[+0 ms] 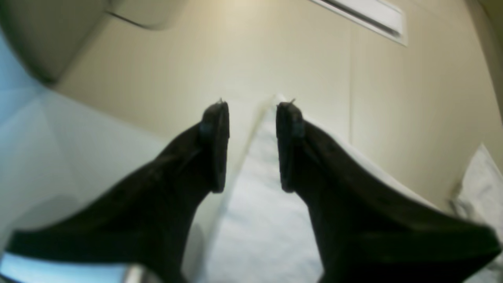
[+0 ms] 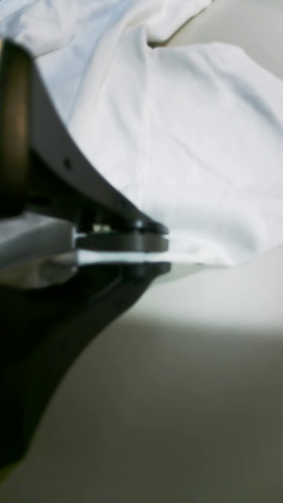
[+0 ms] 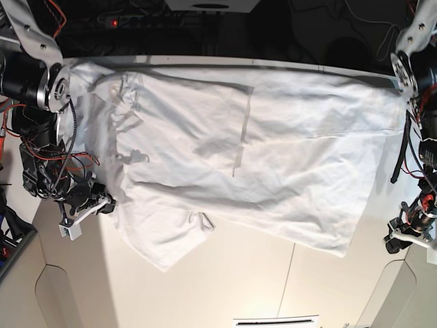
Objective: Layout the t-shirt on the table in an organized manner, then fold the t-shirt properly
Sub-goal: 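Lift the grasped shirt edge with both grippers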
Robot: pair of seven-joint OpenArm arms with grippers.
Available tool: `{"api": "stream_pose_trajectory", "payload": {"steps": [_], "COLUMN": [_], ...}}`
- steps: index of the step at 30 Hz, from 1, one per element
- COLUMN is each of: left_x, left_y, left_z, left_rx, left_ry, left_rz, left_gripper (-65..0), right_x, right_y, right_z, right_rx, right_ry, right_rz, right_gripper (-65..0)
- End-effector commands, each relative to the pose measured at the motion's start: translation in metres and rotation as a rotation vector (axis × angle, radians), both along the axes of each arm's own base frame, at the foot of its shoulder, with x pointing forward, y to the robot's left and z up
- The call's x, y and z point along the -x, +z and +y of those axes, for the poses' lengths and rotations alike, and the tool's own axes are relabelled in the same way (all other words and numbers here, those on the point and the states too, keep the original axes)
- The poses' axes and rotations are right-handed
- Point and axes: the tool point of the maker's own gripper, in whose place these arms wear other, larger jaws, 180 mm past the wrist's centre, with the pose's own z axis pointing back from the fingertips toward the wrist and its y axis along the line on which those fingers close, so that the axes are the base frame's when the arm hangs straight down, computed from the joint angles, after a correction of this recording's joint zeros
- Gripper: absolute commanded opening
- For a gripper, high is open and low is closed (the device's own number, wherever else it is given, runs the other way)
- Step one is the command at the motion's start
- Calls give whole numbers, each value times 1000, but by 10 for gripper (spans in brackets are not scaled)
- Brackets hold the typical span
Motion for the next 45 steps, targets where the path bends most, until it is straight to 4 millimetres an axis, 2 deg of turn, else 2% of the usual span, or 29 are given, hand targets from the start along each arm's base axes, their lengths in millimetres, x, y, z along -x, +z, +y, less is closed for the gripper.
{"api": "stream_pose_trajectory", "payload": {"steps": [1, 5, 11, 17, 21, 28, 33, 39, 45], "left_x": [-14, -24, -6, 5, 3, -9, -13, -19, -23], "left_y": [20, -3, -48, -76, -88, -90, -87, -81, -76], "left_z": [14, 33, 30, 10, -13, -45, -50, -59, -60], "left_rx": [-28, -98, -118, -94, -54, -4, -16, -27, -33], "left_ry": [23, 120, 151, 145, 127, 103, 83, 14, 9], "left_rz": [-47, 21, 122, 199, 205, 168, 154, 133, 125], "left_gripper": [-411, -409, -409, -409, -409, -409, -409, -409, -409], "right_x": [-14, -15, -15, -15, -15, -15, -12, 0, -1], "right_y": [16, 16, 15, 15, 15, 15, 13, 2, 2], "right_z": [-5, -5, -2, -2, -2, -2, -2, -2, -2], "right_rx": [5, 3, 0, 0, -1, -3, -3, -3, -3], "right_ry": [-6, -6, -4, -4, -4, -5, -5, -6, -10], "right_rz": [-43, -44, -44, -44, -44, -44, -39, -13, -20], "right_gripper": [-650, -650, -650, -650, -650, -650, -650, -650, -650]}}
